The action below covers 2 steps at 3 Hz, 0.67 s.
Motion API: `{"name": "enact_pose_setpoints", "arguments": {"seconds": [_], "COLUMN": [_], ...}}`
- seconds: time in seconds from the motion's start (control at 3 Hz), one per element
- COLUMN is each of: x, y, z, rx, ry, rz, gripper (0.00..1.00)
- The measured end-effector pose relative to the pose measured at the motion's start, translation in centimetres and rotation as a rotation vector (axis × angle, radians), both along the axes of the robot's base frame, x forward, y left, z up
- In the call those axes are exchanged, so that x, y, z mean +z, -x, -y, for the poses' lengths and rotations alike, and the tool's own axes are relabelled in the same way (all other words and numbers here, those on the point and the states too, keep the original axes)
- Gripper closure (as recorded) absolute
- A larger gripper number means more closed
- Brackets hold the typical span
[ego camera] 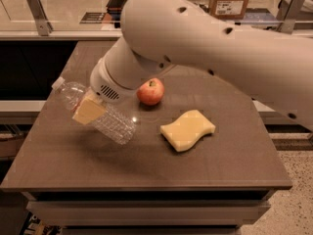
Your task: Knock water bottle over
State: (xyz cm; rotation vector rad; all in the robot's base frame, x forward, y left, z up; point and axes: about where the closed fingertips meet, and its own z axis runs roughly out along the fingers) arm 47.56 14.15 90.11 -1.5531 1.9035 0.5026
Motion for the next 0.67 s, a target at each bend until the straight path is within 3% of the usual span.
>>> {"name": "enact_pose_setpoints", "arguments": {"seconds": [0.67], "x": [-3.2], "y": [0.8], "z": [-4.7], "rx": [0.063], "ry": [0.228], "rz": [-0.023], "gripper": [1.0]}}
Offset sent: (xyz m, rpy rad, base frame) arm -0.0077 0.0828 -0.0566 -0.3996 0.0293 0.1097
